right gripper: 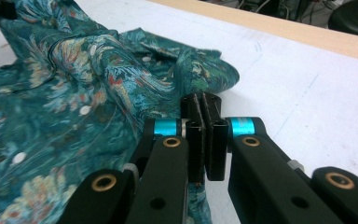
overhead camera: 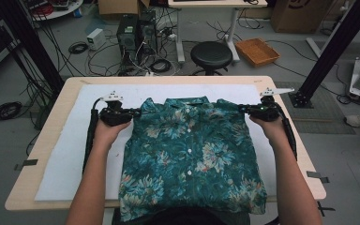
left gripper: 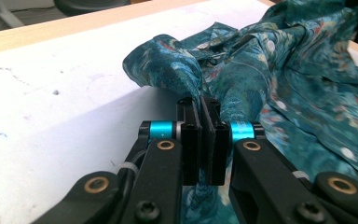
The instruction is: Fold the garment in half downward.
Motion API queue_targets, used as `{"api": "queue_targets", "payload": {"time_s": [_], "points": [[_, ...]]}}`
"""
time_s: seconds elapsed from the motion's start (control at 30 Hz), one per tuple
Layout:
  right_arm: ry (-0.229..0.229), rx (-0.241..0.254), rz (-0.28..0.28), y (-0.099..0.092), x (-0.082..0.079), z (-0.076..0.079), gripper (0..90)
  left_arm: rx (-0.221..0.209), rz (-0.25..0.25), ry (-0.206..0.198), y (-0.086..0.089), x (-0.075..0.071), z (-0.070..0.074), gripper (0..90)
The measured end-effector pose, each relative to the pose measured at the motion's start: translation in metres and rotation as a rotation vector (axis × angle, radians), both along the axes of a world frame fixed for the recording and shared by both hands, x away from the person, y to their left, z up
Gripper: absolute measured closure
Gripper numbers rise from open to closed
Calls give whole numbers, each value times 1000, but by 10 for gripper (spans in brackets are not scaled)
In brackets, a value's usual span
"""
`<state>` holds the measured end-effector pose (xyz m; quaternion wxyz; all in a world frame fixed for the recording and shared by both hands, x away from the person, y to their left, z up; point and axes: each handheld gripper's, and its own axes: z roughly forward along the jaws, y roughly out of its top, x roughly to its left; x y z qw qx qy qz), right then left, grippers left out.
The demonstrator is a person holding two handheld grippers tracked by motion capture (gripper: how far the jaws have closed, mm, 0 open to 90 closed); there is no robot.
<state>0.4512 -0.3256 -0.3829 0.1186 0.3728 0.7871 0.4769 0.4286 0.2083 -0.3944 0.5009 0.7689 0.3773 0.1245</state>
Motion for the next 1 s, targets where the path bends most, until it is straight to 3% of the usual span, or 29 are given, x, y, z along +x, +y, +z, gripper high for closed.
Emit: {"api": "queue_targets", "payload": {"time_s": [0.1,0.17,0.23,0.4,0.63,0.7,1.0], "points": [[-13,6,13,-2,-9,2,896,-3,-14,-2,1,-8,-1,867],[-19,6,20,-2,-15,2,896,3,-29,20,2,-12,-2,867],[-21,3,25,-3,-20,1,896,-5,-38,0,1,-19,-3,867],[-41,3,48,-4,-35,1,896,-7,-61,-4,-1,-33,-6,867],[-55,-20,68,-2,-51,-1,895,33,-69,-7,-1,-48,-13,867],[-57,-24,71,-3,-55,-3,895,55,-70,10,-1,-51,-15,867],[-64,-30,76,-9,-77,-15,896,66,-109,10,-2,-68,-20,867]]}}
